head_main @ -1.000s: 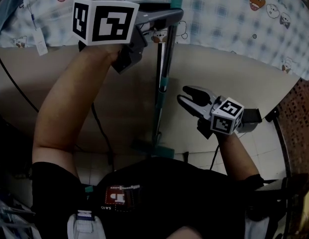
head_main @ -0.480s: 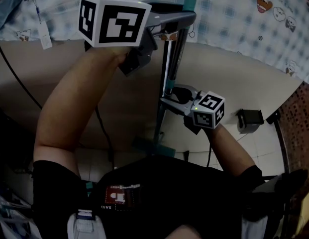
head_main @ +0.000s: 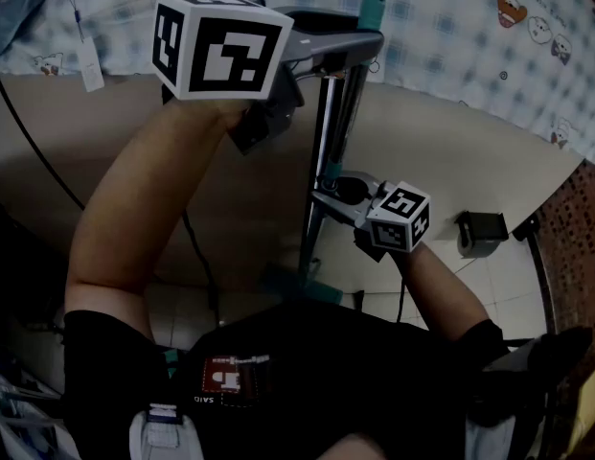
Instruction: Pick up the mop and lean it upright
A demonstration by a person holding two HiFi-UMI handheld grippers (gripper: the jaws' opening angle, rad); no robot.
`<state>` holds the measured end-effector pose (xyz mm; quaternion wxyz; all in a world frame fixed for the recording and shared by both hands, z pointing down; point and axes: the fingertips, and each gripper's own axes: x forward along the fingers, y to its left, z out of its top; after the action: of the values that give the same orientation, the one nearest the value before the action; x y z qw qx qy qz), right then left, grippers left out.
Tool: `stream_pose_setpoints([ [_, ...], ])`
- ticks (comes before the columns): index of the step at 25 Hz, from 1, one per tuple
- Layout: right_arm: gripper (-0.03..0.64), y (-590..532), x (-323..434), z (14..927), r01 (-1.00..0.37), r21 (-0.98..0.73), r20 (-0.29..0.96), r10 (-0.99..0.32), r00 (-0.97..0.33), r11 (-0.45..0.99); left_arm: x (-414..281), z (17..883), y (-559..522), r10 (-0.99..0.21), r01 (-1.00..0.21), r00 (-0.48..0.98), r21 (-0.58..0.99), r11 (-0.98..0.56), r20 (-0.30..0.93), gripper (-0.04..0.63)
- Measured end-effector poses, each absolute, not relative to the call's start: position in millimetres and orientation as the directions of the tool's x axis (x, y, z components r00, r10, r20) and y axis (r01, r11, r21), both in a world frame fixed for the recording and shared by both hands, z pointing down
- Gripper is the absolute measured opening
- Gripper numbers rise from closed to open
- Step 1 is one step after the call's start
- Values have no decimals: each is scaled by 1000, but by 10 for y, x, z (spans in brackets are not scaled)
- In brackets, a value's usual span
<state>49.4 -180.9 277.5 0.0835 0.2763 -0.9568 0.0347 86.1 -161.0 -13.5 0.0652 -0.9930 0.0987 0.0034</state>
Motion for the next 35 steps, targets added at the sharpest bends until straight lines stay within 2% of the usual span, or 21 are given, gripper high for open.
stream_pose_setpoints([
  [9,135,-1848,669,3132,-568,-71,217,-543,-812,820,711,467,-1663,-193,-193,981,-99,-976,-7,112],
  [16,135,-1868,690,3637,-570,-104,289,-524,-801,815,376,1690,-1562,-237,-233,971,-81,-969,33,112],
  [24,135,-1985,665,4568,-588,-122,388,-507,-770,800,-52,3364,-1504,-250,-253,968,180,-951,37,104],
  [30,137,-1851,551,5481,-578,-178,489,-438,-755,797,-391,4374,-1355,-350,-323,937,423,-846,16,97],
  [35,137,-1852,482,6137,-577,-207,552,-393,-736,790,-550,4821,-1298,-368,-340,929,496,-799,45,89],
])
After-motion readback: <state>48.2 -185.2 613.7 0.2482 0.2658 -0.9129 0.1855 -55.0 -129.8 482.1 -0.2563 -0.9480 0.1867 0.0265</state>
